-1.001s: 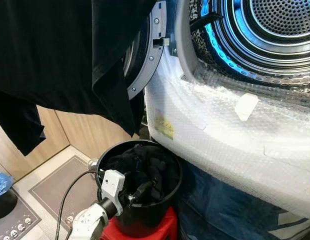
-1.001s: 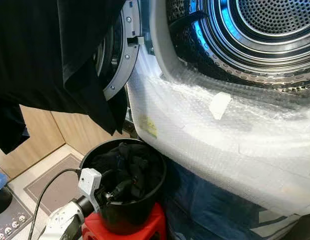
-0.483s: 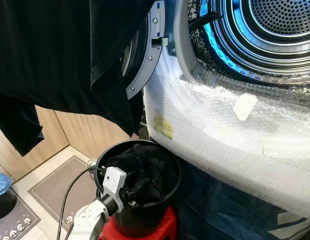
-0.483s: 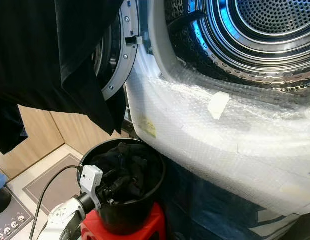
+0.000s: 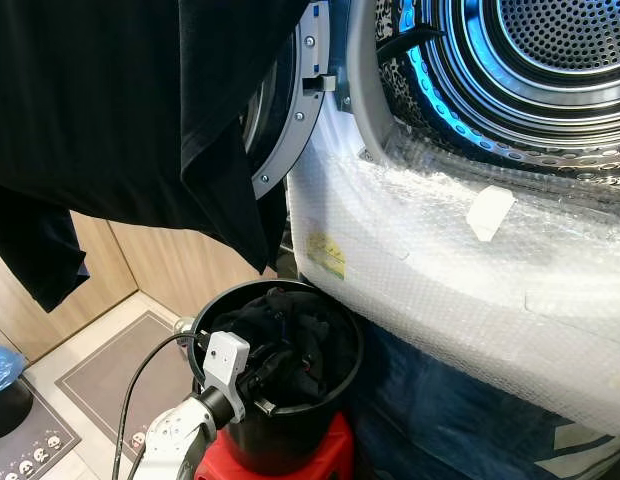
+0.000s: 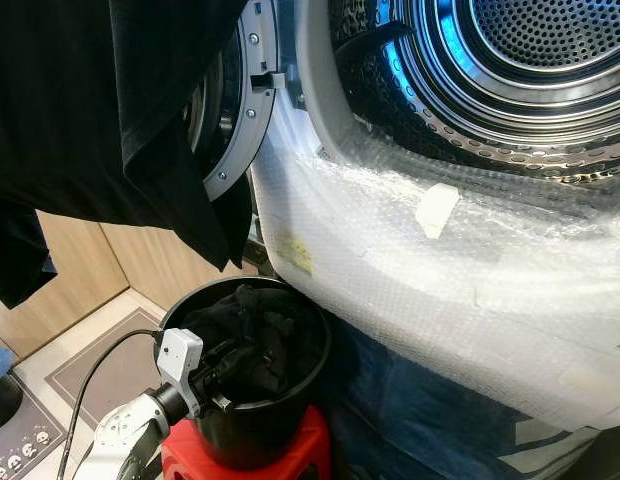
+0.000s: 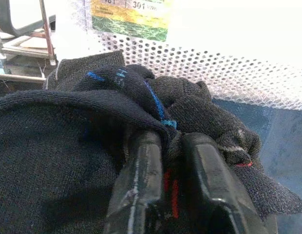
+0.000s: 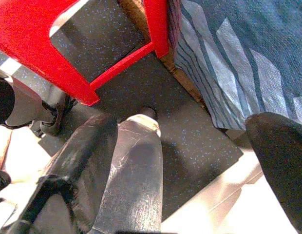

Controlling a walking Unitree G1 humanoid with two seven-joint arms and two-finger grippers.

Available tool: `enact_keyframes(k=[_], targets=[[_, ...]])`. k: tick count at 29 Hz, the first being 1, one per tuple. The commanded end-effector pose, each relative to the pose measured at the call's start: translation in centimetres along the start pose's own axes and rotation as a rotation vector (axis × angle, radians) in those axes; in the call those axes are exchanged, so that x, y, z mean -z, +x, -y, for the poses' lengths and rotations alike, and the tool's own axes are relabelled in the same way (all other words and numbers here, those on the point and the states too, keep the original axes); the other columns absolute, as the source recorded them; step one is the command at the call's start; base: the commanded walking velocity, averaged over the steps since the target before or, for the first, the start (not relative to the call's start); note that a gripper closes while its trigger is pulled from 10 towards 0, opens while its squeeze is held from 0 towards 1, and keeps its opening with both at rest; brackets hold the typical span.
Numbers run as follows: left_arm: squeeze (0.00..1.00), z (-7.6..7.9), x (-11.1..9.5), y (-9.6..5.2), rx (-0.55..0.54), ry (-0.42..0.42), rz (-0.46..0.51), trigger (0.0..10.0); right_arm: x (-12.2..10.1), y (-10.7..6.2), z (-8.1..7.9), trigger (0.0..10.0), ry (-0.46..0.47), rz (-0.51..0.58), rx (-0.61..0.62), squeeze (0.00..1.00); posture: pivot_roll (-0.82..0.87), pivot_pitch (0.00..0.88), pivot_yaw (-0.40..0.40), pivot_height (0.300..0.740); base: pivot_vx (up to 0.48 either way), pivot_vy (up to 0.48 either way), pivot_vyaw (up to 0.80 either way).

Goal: Clothes washing

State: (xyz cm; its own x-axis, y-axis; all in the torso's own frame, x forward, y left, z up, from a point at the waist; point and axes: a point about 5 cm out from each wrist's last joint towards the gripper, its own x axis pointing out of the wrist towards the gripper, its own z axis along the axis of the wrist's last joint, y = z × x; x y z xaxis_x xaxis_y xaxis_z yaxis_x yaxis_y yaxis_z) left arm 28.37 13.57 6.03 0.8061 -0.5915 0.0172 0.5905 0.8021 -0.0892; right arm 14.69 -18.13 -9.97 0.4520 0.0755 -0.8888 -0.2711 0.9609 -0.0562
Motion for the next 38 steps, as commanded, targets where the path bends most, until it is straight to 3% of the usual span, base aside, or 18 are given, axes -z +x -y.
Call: enact_keyframes(k=[1,11,18,19,20,26,30,38], targets=[[0.00,-0.2,0.2,-0.3,-0.010,0.003,-0.006,0.0,0.4,-0.1,0.0,10.0,-0.001,-0.015,0.003,0.00,-0.01,0.000,0.014,0.740,0.000,0.000,0.00],[0.00,-1.1,-0.1,-1.2,-0.115,0.008,0.036,0.0,0.6,-0.1,-0.1,10.0,-0.011,-0.021,0.000,0.00,0.00,0.000,0.014,0.740,0.000,0.000,0.00],[0.00,-0.9,-1.0,-1.2,-0.140,0.044,0.089,0.0,0.4,-0.1,0.0,10.0,-0.038,-0.009,-0.003,0.00,0.00,0.000,0.009,0.740,0.000,0.000,0.00],[0.00,-0.5,-1.5,-1.0,-0.131,0.056,0.119,4.0,0.3,-0.1,0.2,10.0,-0.029,0.001,-0.001,0.00,0.00,0.000,0.008,0.740,0.000,0.000,0.00],[0.00,-0.3,-1.9,-0.9,-0.134,0.066,0.137,10.0,0.1,-0.1,0.3,10.0,-0.026,0.010,0.001,0.00,0.00,0.000,0.009,0.740,0.000,0.000,0.00],[0.00,1.2,-3.7,-0.2,-0.115,0.119,0.236,10.0,-1.1,-0.2,1.5,10.0,0.007,0.086,0.005,0.00,-0.01,0.000,0.008,0.740,0.000,0.000,0.00],[0.00,3.1,-4.9,0.5,-0.052,0.126,0.280,10.0,-3.3,-0.5,2.7,10.0,0.029,0.206,-0.059,0.00,-0.02,0.000,0.007,0.740,0.000,0.000,0.00],[0.00,4.6,-6.0,1.2,0.031,0.113,0.294,10.0,-3.9,-1.4,2.3,10.0,-0.040,0.248,-0.407,0.00,-0.04,0.000,0.017,0.740,0.000,0.000,0.00]])
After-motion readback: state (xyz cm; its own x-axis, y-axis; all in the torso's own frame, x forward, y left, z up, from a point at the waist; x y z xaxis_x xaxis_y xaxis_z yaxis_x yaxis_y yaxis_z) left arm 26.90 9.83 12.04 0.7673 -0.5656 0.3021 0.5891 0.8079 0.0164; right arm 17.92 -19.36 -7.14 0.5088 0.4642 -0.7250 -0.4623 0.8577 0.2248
